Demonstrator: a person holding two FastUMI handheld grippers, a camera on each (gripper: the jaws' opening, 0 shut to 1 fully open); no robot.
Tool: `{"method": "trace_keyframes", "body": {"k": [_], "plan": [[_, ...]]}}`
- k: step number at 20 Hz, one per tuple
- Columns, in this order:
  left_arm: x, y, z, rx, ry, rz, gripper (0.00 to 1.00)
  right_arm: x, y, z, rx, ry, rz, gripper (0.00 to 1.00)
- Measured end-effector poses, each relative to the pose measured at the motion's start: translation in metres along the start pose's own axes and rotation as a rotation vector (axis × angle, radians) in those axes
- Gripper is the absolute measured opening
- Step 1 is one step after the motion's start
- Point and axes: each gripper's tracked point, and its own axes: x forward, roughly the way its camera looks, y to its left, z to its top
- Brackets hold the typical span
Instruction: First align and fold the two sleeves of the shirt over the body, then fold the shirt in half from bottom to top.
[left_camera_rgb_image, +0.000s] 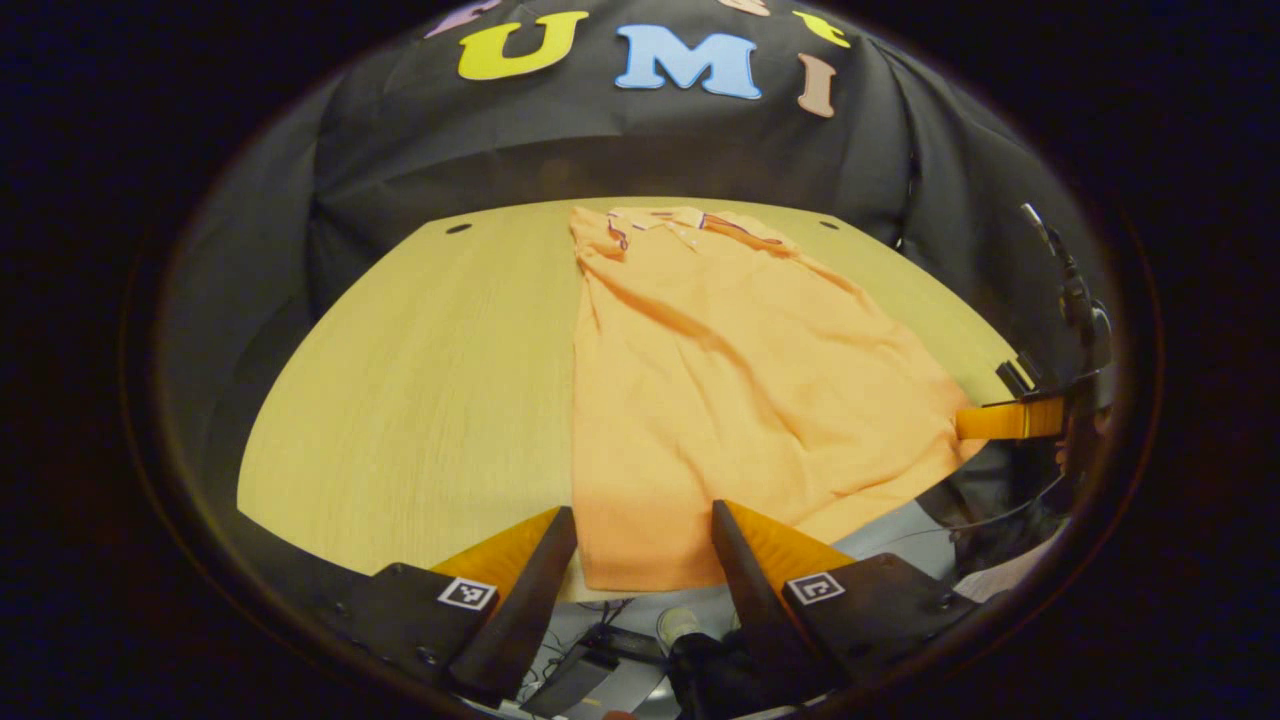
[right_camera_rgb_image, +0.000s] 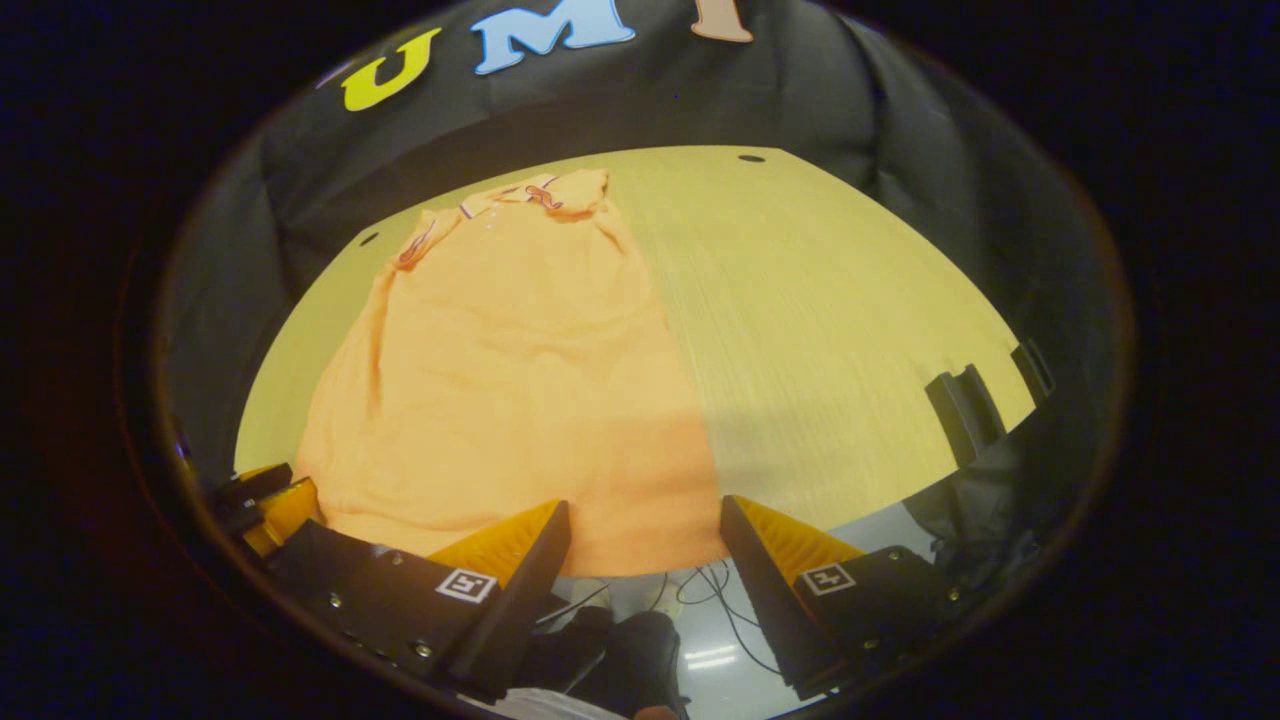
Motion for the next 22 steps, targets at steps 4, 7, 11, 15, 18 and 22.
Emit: {"method": "trace_keyframes", "body": {"k": [4,7,11,15,18,22], "plan": [[0.002,-0.007,0.001,0.037,0.002,0.02,0.91,0.003,-0.001,-0.002,-0.07,-0.005,-0.024,0.94],[0.004,-0.017,0.002,0.027,-0.007,0.03,0.77,0.006,0.003,0.0,-0.098,-0.006,0.009,0.84],[0.006,-0.037,0.003,0.031,-0.01,0.016,0.39,0.005,0.005,0.001,-0.082,-0.017,0.044,0.34],[0.007,-0.045,0.004,-0.021,0.022,0.06,0.06,0.005,0.007,0.002,-0.034,0.004,0.126,0.04],[0.002,-0.048,0.014,-0.096,0.025,0.06,0.07,-0.003,0.008,0.013,0.013,-0.007,0.194,0.04],[-0.019,-0.052,0.053,-0.192,-0.037,0.056,0.06,-0.03,0.014,0.063,0.006,-0.116,0.3,0.04]]}}
